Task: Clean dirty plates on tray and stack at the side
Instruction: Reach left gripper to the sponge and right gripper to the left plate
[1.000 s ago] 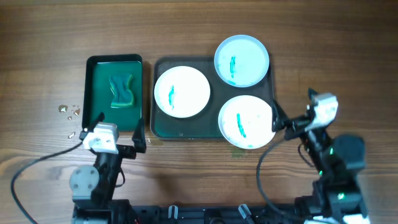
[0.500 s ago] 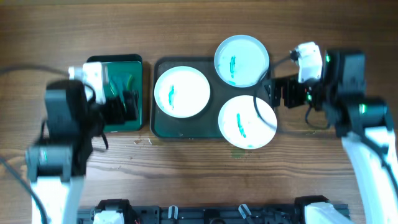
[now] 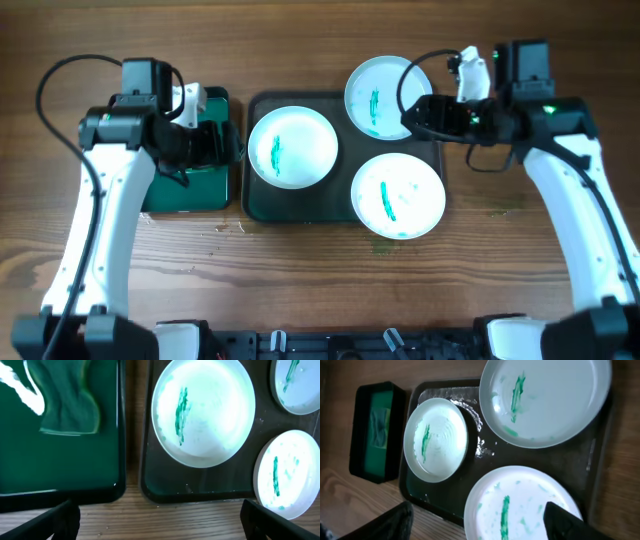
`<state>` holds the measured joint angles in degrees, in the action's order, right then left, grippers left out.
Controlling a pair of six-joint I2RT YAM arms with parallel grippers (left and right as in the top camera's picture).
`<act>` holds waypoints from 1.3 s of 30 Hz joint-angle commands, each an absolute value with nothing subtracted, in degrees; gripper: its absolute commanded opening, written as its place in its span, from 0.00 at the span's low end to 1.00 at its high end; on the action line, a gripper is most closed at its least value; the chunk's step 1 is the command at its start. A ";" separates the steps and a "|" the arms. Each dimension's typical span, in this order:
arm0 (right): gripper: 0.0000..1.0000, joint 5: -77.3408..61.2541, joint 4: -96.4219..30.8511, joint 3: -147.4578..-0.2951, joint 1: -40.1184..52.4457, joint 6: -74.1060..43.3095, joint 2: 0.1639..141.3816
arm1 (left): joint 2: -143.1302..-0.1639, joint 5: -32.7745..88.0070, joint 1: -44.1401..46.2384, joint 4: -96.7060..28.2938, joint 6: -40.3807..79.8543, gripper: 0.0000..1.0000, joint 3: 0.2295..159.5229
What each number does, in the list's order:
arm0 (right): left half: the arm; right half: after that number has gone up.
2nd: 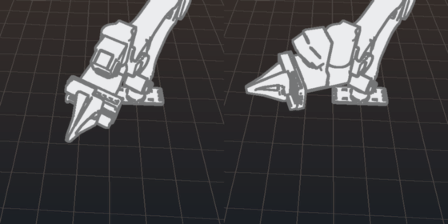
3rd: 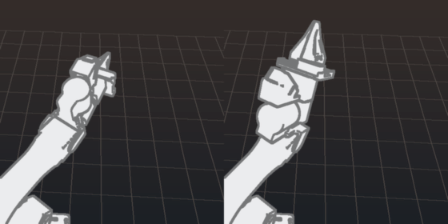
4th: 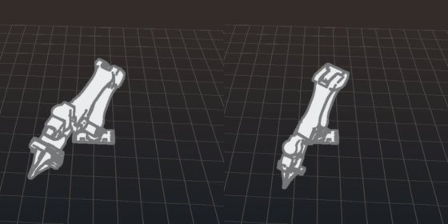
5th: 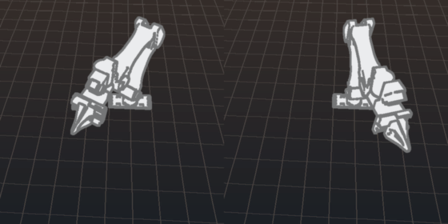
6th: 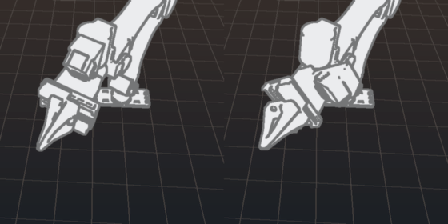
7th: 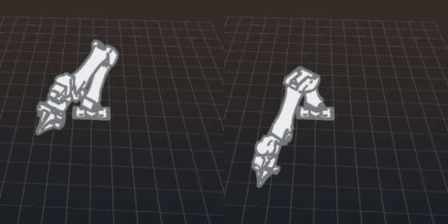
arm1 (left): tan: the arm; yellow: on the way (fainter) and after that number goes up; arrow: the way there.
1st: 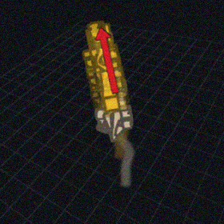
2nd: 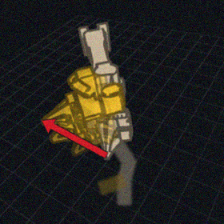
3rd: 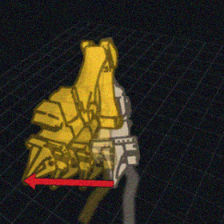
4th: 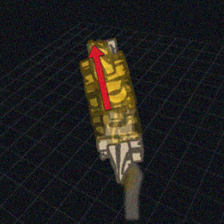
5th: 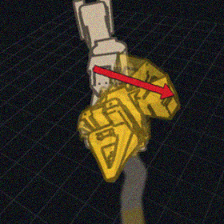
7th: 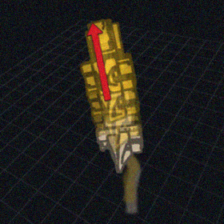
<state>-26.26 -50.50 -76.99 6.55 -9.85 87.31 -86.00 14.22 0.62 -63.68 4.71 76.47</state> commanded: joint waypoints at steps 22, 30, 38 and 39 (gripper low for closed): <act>0.25 -11.75 -28.60 -79.18 27.09 -28.45 116.86 | -87.35 -3.79 0.10 -65.21 14.20 0.86 82.85; 0.14 -12.40 -26.13 -79.18 27.44 -29.36 119.55 | -87.61 -3.79 0.10 -64.66 14.20 0.87 82.39; 0.04 -14.13 -25.54 -79.15 27.53 -32.16 122.32 | -92.16 -6.09 0.03 -63.44 14.09 0.88 82.35; 0.04 -14.13 -25.63 -79.15 27.53 -32.18 122.32 | -92.82 -6.13 -0.08 -63.44 13.69 0.85 82.35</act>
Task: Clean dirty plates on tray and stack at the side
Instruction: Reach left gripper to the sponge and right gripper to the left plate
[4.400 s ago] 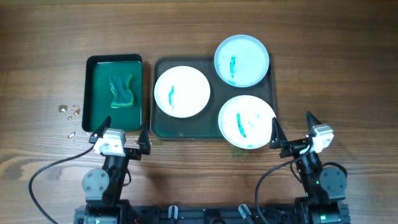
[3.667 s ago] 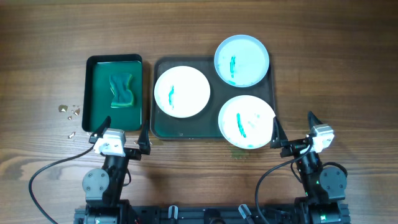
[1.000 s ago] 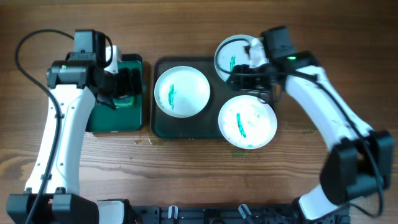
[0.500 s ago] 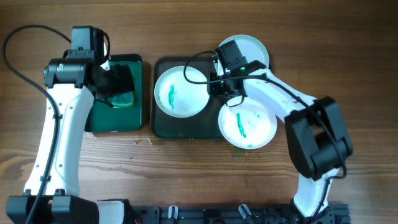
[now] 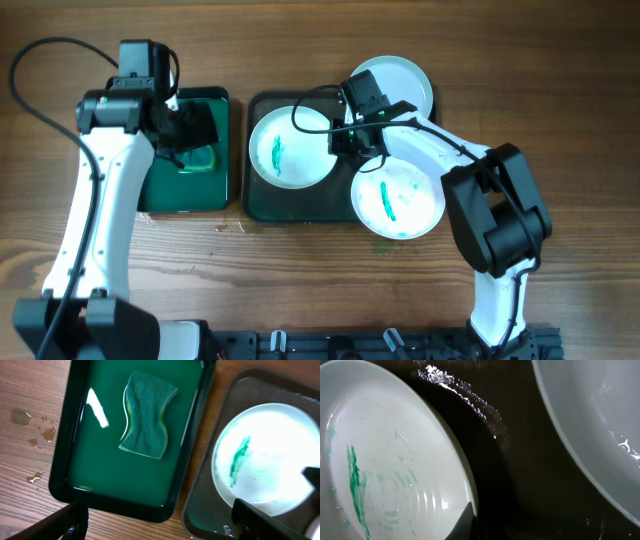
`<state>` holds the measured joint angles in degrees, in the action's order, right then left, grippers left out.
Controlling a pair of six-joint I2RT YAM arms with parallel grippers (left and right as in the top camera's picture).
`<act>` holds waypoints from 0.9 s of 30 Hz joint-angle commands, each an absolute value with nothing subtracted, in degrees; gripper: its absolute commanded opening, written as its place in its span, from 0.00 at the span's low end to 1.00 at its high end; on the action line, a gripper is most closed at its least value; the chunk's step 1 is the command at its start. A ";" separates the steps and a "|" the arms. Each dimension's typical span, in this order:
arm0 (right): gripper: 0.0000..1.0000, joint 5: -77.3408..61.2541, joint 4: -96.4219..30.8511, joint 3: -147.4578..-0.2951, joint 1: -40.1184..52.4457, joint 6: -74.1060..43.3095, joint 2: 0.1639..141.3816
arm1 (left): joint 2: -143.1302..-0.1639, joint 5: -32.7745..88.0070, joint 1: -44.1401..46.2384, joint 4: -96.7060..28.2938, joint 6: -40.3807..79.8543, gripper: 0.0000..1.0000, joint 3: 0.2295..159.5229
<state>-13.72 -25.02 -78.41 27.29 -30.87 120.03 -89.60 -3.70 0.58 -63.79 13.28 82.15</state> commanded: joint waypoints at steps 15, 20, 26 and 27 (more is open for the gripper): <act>0.04 -14.11 -26.44 -79.15 27.42 -32.99 122.30 | -105.49 -1.98 -4.62 -53.49 3.18 0.70 82.35; 0.04 -14.11 -26.41 -79.15 27.42 -32.95 122.30 | -110.61 -2.20 -4.69 -49.41 3.18 0.59 82.35; 0.05 -14.11 -26.41 -79.15 27.42 -32.93 122.30 | -115.33 -1.89 -4.67 -47.31 2.96 0.48 82.35; 0.05 -14.11 -26.39 -79.15 27.42 -32.97 122.30 | -115.94 -1.52 -4.62 -47.22 2.94 0.47 82.35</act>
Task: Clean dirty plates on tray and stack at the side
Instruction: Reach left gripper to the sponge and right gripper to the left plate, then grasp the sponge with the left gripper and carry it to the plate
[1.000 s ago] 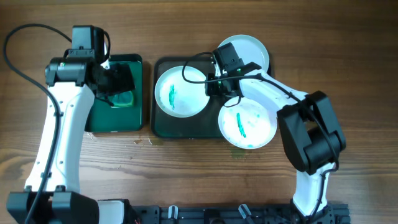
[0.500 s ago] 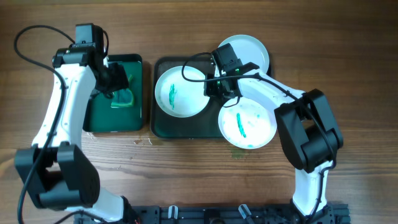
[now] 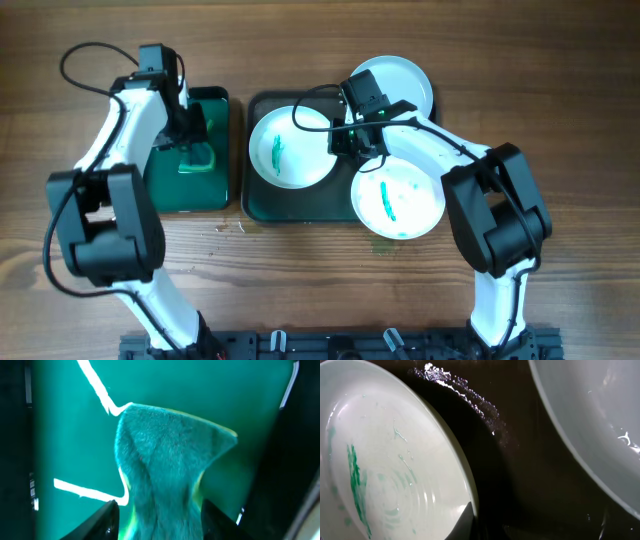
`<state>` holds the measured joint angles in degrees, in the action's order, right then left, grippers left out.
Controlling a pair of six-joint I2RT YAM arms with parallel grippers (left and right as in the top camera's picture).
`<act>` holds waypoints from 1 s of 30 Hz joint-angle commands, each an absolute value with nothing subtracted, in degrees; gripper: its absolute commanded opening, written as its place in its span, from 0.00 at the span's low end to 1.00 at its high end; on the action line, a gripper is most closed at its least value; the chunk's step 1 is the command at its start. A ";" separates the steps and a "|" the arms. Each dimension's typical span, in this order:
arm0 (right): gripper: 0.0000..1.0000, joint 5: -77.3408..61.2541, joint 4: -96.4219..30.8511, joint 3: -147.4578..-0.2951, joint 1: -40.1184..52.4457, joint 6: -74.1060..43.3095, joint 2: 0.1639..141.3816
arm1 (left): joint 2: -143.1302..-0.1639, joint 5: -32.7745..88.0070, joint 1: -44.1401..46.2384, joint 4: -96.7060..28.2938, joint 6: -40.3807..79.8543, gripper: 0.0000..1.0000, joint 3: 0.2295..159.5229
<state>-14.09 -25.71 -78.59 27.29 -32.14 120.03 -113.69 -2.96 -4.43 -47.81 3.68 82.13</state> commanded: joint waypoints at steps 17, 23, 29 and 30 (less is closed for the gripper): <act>0.04 -15.03 -26.39 -79.18 27.42 -32.99 122.26 | -116.71 -0.01 -4.62 -51.92 3.44 0.04 85.76; 0.04 -15.86 -26.41 -79.18 27.29 -32.97 122.26 | -111.92 3.95 -4.60 -62.92 5.19 0.04 97.67; 0.04 -18.04 -27.14 -79.18 26.20 -32.99 122.26 | -110.08 9.45 -1.34 -64.16 8.54 0.04 99.26; 0.04 -18.02 -27.40 -79.18 26.15 -32.99 122.26 | -110.30 9.61 -0.27 -64.01 9.76 0.04 98.94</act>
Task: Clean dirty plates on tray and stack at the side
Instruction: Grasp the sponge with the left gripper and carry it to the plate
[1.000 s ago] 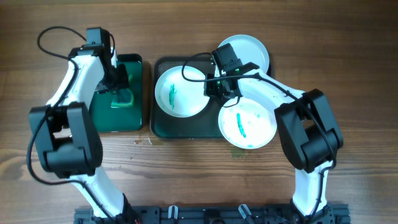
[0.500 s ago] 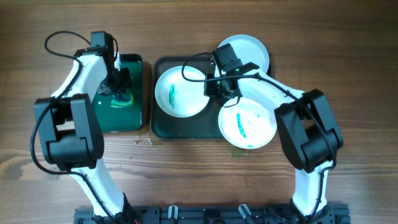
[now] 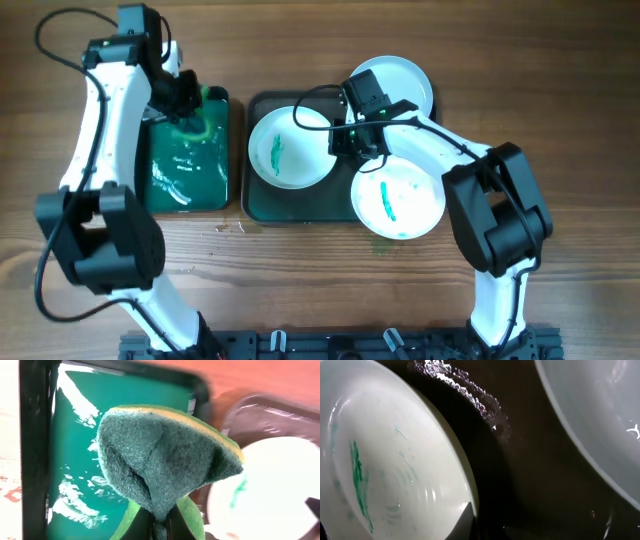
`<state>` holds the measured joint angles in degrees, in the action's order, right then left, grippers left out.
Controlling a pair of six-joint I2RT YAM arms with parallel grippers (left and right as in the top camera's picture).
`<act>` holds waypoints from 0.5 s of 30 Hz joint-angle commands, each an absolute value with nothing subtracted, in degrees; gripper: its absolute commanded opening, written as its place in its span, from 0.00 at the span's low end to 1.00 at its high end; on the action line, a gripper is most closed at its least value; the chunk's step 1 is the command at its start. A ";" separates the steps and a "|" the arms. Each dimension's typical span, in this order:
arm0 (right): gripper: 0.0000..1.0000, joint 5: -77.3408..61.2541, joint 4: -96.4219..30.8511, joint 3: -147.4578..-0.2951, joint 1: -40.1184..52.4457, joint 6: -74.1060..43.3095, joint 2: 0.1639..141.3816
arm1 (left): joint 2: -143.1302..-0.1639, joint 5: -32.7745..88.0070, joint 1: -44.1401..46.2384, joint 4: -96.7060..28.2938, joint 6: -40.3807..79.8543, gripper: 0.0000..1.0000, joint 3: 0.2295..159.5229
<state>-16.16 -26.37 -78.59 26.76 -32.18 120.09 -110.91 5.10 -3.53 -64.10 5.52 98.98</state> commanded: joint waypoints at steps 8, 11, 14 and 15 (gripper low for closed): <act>0.04 -18.02 -28.12 -79.18 26.11 -32.97 122.26 | -114.61 8.49 10.81 -58.87 17.67 0.04 94.96; 0.04 -18.02 -28.16 -79.18 26.11 -32.97 122.26 | -117.34 8.14 13.50 -56.75 18.74 0.04 93.69; 0.04 -18.00 -28.16 -79.18 26.11 -32.95 122.26 | -120.29 5.06 14.92 -56.75 20.60 0.04 93.69; 0.04 -18.00 -28.16 -79.18 26.11 -32.97 122.26 | -121.01 4.62 15.18 -56.75 20.88 0.04 93.69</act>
<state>-17.58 -27.44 -78.59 26.30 -32.34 120.14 -117.86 7.62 14.37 -56.90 17.30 94.17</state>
